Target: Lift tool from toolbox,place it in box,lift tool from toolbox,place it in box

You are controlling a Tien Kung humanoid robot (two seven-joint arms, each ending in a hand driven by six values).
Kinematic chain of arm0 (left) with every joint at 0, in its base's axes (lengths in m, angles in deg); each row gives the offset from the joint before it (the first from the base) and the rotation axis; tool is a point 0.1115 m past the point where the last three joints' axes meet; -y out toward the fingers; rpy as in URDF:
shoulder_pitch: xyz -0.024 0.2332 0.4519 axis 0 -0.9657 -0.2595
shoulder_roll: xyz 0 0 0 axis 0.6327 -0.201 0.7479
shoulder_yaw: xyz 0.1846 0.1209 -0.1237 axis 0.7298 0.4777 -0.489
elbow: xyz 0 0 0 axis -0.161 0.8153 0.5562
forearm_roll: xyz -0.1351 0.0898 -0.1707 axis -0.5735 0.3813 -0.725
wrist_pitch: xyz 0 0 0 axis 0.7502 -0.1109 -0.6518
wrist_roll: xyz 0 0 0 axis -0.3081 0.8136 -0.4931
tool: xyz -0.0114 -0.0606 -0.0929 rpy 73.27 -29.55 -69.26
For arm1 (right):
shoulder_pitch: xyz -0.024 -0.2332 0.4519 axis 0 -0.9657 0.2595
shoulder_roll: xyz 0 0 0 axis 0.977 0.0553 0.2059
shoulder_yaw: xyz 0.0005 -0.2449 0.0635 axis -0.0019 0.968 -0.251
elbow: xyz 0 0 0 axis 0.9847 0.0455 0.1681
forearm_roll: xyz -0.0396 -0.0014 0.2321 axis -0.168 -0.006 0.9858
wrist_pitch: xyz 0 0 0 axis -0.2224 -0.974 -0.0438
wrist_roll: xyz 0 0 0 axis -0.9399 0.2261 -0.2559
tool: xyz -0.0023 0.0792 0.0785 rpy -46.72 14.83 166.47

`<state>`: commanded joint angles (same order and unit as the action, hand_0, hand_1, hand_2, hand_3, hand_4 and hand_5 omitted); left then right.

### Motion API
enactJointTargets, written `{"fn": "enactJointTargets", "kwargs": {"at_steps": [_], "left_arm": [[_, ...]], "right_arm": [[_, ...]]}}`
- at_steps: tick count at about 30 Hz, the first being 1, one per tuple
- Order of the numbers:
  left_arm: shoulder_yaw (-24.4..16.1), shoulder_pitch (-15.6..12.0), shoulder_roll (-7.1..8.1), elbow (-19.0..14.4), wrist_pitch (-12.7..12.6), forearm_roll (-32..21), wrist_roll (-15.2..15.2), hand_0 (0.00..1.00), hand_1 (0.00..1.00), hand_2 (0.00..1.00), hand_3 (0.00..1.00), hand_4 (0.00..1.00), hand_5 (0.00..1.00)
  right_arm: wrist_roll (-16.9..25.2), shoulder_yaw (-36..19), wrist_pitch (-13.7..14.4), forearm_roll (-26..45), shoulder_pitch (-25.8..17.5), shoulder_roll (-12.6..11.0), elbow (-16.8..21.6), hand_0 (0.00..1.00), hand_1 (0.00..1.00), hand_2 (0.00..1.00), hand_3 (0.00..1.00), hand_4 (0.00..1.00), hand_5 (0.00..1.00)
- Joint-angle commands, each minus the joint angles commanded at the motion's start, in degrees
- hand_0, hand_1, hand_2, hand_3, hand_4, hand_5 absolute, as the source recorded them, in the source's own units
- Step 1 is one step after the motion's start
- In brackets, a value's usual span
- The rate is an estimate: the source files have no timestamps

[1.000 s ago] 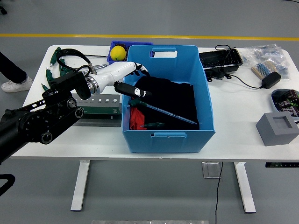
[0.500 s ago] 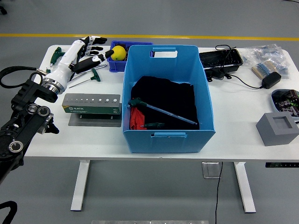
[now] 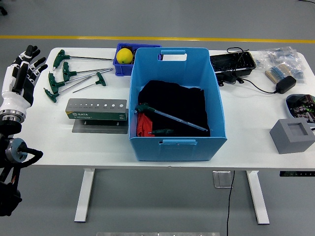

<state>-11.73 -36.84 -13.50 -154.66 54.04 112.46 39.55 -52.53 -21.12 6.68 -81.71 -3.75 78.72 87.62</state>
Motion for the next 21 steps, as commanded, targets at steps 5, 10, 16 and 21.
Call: {"fn": "enactJointTargets", "kwargs": {"at_steps": [5, 10, 16, 21], "left_arm": [[-1.6, -1.2, -0.41, -1.6, 0.8, 0.2, 0.2, 0.801, 0.843, 0.912, 0.775, 0.964, 0.782], [-0.9, -2.8, 0.00, -2.8, 3.1, 1.7, -2.2, 0.801, 0.843, 0.912, 0.775, 0.964, 0.782], [1.3, -4.4, 0.23, -3.0, 4.4, 3.1, -3.7, 0.842, 0.889, 0.923, 0.788, 0.964, 0.819], [2.5, -5.1, 0.02, -2.6, 5.9, 3.0, -4.6, 0.911, 0.953, 0.979, 0.825, 0.971, 0.925]], "right_arm": [[0.1, 0.6, 0.2, 0.8, 0.2, 0.1, 0.1, 0.651, 0.623, 0.700, 0.559, 0.766, 0.669], [0.0, 0.4, 0.1, 0.4, 0.2, 0.1, 0.1, 0.651, 0.623, 0.700, 0.559, 0.766, 0.669], [-0.1, 0.3, -0.1, 0.3, 0.2, 0.1, 0.0, 0.651, 0.625, 0.700, 0.559, 0.766, 0.670], [-0.3, -0.1, -0.1, -0.4, 0.1, 0.2, 0.0, 0.651, 0.625, 0.699, 0.560, 0.765, 0.669]]}}
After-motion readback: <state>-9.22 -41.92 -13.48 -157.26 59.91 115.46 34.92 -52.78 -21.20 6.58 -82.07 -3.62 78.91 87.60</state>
